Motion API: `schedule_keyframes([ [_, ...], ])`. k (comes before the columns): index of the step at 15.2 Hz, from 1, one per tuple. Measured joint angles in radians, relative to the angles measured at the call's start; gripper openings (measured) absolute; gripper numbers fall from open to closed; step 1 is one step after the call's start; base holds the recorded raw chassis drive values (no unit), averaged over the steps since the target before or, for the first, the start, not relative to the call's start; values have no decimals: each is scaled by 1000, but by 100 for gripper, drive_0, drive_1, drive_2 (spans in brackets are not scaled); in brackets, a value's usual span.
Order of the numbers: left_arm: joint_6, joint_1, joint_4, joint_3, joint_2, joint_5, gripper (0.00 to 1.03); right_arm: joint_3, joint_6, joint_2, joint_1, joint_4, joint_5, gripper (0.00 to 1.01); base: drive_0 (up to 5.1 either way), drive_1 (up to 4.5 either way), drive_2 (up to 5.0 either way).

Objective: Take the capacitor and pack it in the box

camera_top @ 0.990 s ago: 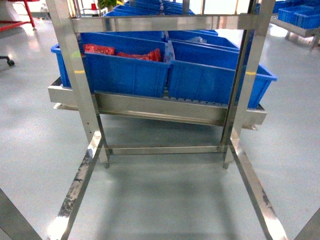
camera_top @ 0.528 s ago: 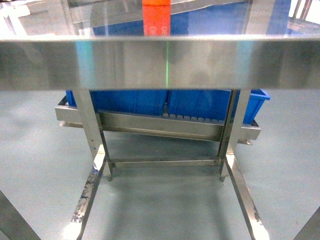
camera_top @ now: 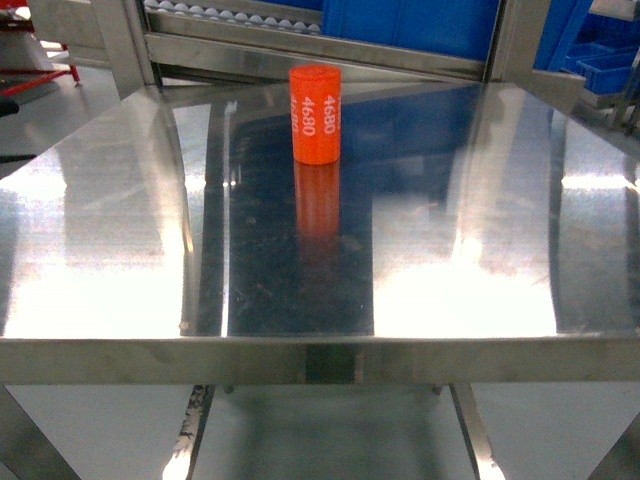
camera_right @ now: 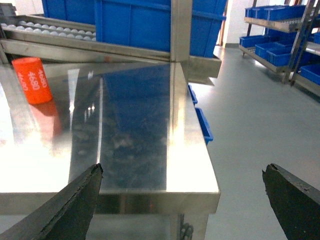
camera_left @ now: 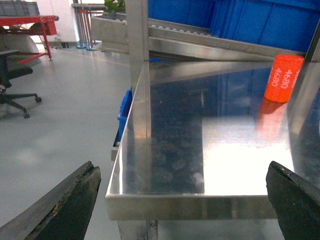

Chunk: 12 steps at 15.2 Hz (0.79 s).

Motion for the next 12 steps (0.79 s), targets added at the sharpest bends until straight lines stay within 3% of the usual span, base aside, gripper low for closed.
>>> schedule_keyframes([
  [12,0,0,1,0,0,0,98,0,0,0,0,0,0,98,0,0,0],
])
